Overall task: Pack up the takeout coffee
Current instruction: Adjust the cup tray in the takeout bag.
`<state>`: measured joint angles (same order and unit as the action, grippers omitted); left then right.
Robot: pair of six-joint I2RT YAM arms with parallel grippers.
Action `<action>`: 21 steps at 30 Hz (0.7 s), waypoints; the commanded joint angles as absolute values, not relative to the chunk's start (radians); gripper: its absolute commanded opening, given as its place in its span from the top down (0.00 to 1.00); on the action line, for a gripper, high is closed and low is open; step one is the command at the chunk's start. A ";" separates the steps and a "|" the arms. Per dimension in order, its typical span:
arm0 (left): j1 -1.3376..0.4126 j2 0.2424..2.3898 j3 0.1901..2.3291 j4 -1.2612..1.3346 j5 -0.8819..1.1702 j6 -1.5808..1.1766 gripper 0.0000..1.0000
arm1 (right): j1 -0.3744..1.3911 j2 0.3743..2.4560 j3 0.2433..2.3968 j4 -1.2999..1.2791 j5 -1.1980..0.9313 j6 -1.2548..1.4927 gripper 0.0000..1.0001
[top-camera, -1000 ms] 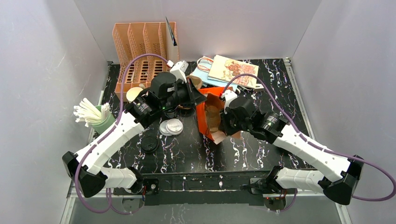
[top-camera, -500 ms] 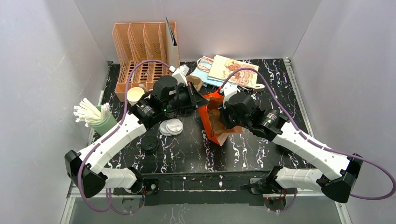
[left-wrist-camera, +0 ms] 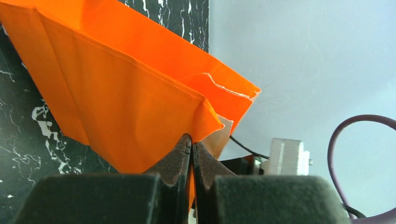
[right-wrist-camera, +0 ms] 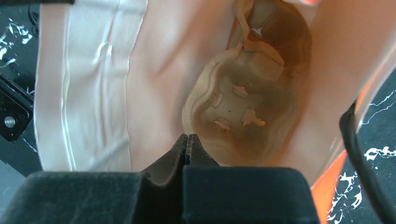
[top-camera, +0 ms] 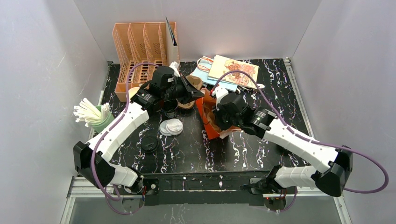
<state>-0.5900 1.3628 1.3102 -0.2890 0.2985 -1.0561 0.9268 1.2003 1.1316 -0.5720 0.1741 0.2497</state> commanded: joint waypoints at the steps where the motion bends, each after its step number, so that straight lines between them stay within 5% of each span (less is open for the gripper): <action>1: -0.594 1.382 1.358 -0.390 0.357 -1.133 1.00 | 0.930 1.266 1.190 -0.621 0.136 0.223 0.99; 21: -0.595 1.394 1.407 -0.490 0.296 -1.196 1.00 | 0.933 1.397 1.468 -0.912 0.236 0.365 0.99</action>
